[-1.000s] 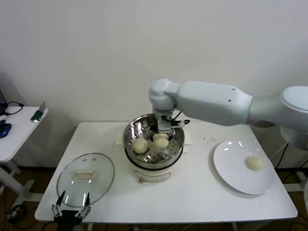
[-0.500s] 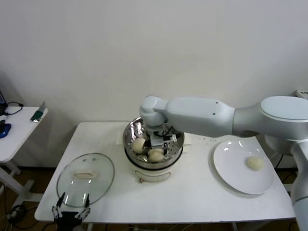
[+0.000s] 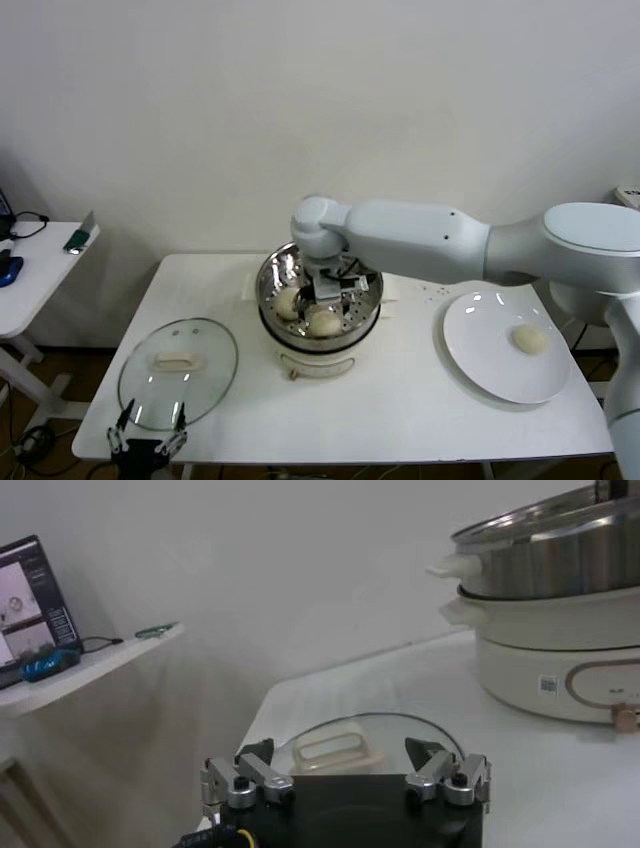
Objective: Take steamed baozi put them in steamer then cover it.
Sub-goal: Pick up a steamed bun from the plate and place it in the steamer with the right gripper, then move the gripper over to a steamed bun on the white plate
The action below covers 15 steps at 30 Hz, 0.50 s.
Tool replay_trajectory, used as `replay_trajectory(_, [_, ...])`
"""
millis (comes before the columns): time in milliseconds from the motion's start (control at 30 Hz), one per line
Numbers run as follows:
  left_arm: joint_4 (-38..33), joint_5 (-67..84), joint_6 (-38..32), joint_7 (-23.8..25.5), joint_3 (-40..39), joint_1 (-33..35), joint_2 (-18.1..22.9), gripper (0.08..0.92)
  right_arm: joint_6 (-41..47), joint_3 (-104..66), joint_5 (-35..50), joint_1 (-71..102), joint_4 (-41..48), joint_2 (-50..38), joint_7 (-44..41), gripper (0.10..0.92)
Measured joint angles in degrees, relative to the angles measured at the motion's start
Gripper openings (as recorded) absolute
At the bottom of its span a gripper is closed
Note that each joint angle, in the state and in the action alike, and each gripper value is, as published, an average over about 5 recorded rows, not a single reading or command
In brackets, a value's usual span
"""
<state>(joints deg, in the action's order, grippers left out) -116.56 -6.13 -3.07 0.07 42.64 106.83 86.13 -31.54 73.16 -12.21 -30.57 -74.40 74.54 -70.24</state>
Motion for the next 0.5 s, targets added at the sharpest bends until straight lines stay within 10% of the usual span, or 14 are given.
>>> replay_trajectory(500, [-1.4, -1.4, 0.6, 0.0, -0.7, -0.8, 0.5, 0.823, 15.6, 2.5, 14.2, -5.6, 5.1, -15.2, 7.5, 0.823])
